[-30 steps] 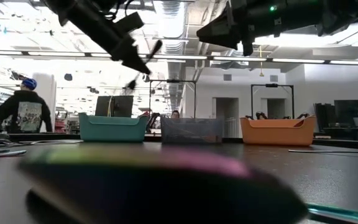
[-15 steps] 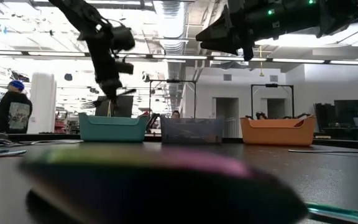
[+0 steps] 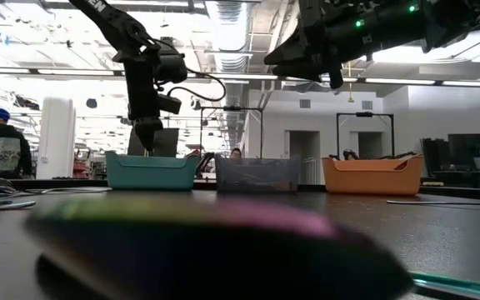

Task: Sort silverware by color (type)
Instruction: Put the black fork into the green bin, then put the orange fork into the black bin

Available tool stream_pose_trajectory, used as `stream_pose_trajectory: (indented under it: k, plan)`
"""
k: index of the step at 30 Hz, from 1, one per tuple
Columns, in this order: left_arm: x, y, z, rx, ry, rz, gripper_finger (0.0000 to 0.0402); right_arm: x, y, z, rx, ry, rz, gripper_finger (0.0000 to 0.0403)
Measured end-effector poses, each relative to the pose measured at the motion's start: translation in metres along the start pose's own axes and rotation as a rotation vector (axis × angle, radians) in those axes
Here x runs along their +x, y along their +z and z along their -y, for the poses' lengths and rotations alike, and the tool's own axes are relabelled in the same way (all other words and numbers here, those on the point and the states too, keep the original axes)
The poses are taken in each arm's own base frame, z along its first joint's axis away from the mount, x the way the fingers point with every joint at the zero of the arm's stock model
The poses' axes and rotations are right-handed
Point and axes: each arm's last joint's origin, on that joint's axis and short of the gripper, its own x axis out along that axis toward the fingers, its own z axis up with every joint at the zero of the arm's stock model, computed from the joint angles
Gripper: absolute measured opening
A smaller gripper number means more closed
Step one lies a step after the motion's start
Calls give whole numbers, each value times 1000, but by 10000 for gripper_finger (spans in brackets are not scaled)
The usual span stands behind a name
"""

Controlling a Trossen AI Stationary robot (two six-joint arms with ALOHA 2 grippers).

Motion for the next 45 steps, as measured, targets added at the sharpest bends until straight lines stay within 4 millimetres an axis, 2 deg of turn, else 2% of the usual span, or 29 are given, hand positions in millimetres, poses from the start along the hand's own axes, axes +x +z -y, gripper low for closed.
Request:
stream_pose_trajectory:
  k: [4,7,11,13,17,22,25,29,32,34,37,39,45]
  plan:
    - [-7,-2,-4,-34,40,2,121,1,-1,2,-9,-22,-10,182]
    - [-22,-7,-6,-72,55,19,148,0,-4,1,-21,-21,-36,182]
    - [-53,-16,-6,-168,-30,108,159,-4,-17,0,-68,2,-153,181]
    - [-69,-22,1,-201,-93,182,159,-6,-25,0,-45,-4,-228,176]
    - [-89,-38,32,-179,-233,329,160,-14,-41,2,50,-53,-379,164]
    - [-103,-65,87,-124,-387,475,160,-28,-52,-8,99,-29,-482,150]
    - [-109,-83,123,-41,-492,563,160,-31,-55,-23,4,128,-491,144]
    - [-117,-107,168,131,-632,735,160,-31,-74,-38,-208,373,-537,139]
    - [-123,-120,191,192,-731,844,160,-24,-73,-47,-211,557,-525,139]
    - [-129,-124,202,203,-792,910,160,-14,-67,-54,-187,616,-521,139]
    - [-135,-131,216,237,-864,965,160,-5,-64,-57,-214,581,-582,138]
    - [-134,-134,225,266,-877,961,160,-1,-59,-58,-232,496,-588,138]
    - [-118,-129,244,285,-788,917,160,4,-48,-55,-141,234,-577,138]
